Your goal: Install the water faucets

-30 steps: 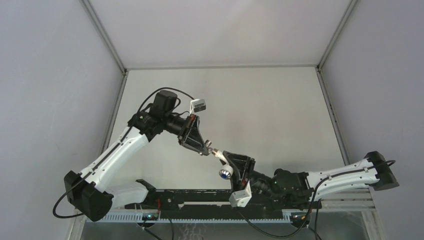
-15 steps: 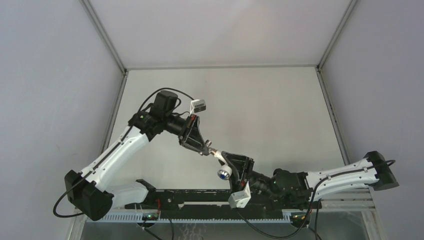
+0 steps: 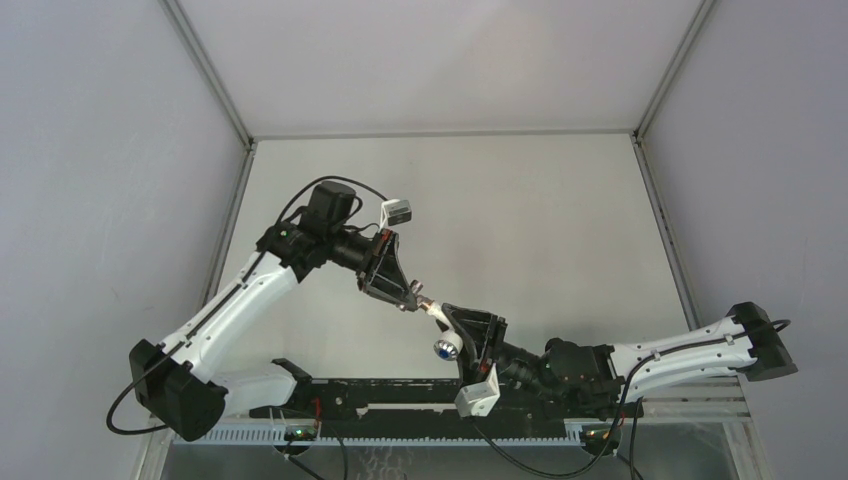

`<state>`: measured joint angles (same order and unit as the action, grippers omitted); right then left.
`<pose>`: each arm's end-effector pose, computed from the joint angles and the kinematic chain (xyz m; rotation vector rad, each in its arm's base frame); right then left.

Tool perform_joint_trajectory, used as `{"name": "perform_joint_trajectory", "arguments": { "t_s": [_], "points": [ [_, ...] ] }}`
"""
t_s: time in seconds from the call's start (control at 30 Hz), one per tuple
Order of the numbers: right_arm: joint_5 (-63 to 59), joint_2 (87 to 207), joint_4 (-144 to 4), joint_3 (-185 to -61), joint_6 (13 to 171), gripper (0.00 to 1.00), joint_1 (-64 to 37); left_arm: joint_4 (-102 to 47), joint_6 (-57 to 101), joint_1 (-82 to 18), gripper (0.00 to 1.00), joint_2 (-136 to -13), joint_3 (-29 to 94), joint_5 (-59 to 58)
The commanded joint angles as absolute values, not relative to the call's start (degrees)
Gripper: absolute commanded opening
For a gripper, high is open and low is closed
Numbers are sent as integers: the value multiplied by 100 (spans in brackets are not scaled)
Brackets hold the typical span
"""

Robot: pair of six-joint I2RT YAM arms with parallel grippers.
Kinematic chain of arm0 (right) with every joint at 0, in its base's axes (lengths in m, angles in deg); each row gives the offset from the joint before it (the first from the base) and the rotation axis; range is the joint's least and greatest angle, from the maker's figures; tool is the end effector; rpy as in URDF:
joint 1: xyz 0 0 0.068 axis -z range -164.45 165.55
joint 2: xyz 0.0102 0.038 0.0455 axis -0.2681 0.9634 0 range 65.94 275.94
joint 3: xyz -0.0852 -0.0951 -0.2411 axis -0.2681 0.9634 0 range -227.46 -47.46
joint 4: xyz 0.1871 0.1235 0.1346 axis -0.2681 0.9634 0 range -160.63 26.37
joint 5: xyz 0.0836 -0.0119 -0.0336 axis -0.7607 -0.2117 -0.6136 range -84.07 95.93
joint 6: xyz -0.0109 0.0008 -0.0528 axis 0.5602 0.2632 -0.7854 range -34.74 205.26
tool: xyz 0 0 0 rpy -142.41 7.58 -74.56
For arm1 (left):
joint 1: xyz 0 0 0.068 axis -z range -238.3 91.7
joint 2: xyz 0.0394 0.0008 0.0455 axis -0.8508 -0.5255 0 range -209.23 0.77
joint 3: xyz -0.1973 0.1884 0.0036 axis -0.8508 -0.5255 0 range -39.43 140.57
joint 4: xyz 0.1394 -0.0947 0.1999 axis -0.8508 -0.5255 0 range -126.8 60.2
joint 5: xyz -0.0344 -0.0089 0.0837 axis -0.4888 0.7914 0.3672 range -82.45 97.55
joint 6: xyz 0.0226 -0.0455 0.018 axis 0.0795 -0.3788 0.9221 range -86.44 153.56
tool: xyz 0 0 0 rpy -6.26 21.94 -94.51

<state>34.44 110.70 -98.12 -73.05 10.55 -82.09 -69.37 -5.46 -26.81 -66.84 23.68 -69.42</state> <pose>-0.0082 0.1884 0.2908 -1.3547 0.4984 -0.0264 0.1758 -0.1484 0.3412 -0.5827 -2.1970 1.9252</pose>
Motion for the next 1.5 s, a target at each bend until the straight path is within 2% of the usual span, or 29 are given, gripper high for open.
{"name": "perform_joint_trajectory", "arguments": {
  "t_s": [0.0, 0.37, 0.6, 1.1, 1.47],
  "points": [
    [3200, 11170, -10113, -7594, 1059, 0, -8222, -6813, -498, -2451, 0, -6750, 2696, -7069],
    [3231, 11200, -10066, -7620, 1163, 0, -8242, -6788, -582, -2437, 0, -6879, 2903, -6877],
    [3236, 11173, -10023, -7620, 1253, 0, -8245, -5787, -1454, -2437, 0, -6699, 2623, -6736],
    [3339, 11325, -10826, -7463, 993, 0, -8193, -5756, -1412, -2383, 0, -6608, 2581, -6981],
    [3183, 11332, -10732, -7549, 1036, 0, -8086, -6071, -1095, -2325, 0, -6609, 2530, -6922]
  ]
}}
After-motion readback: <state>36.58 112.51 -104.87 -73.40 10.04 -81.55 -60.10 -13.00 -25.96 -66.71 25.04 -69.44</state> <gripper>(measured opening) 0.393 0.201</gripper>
